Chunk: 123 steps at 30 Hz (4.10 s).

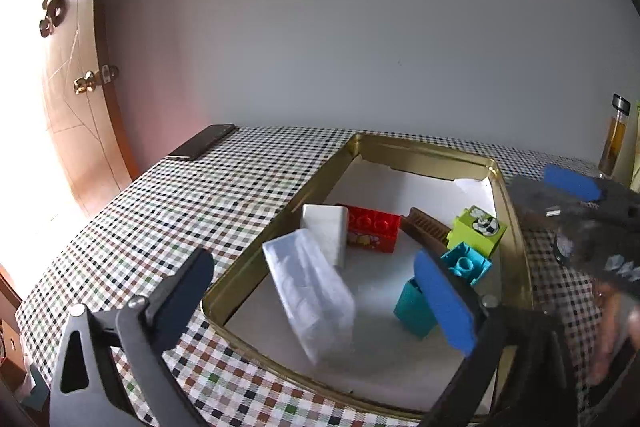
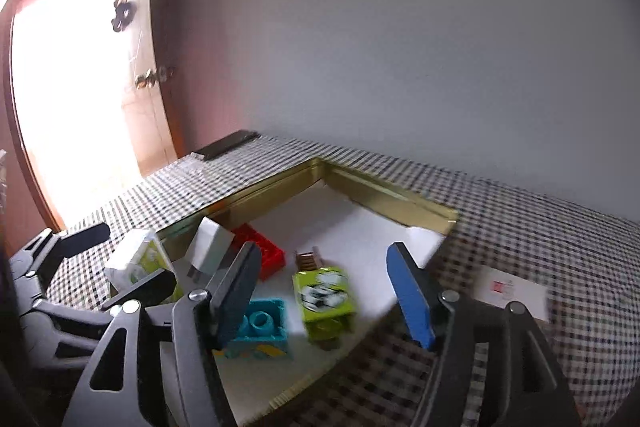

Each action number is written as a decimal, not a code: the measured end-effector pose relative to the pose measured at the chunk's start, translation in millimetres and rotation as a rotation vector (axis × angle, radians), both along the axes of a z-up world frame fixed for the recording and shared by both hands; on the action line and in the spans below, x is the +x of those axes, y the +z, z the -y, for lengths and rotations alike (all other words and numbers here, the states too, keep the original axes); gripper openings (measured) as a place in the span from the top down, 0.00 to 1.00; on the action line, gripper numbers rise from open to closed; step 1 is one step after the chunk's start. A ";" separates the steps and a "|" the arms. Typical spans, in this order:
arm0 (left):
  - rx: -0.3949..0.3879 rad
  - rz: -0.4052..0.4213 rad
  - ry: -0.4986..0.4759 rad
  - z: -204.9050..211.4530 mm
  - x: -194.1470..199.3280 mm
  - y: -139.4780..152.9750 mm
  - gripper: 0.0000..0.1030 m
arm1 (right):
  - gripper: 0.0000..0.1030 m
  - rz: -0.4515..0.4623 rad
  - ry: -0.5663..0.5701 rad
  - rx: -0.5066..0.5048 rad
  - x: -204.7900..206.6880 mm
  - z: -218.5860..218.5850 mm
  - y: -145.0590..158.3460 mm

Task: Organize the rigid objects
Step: 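Open the left tool dropping the clear box while the right tool releases the green block, then withdraw both tools from the tray toward the purple cube and brown box, then lower the right tool around the purple cube, then close the right tool on the purple cube while the left tool grasps the rubber-banded brown box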

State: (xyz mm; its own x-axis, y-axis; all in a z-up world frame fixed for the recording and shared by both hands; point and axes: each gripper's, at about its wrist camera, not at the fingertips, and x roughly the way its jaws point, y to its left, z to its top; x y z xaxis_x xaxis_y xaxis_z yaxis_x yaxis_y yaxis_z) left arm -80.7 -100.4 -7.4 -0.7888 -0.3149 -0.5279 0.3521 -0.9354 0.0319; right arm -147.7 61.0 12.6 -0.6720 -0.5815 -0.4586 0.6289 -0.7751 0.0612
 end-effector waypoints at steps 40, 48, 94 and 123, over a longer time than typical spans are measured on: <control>-0.059 0.058 -0.329 -178.8 -31.7 -4.7 0.01 | 0.26 0.116 -0.424 -0.154 -18.8 -213.1 -14.6; -0.059 0.065 -0.337 -186.0 -31.6 -8.5 0.01 | 0.25 0.166 -0.408 -0.170 -9.5 -224.5 -23.5; 0.112 0.182 -0.369 -188.1 -33.4 -24.6 0.01 | 0.49 0.319 -0.186 0.208 -6.6 -198.4 -55.1; 0.062 0.261 -0.546 -251.8 -62.5 -28.4 0.03 | 0.49 0.270 -0.518 0.083 -31.9 -240.3 -38.3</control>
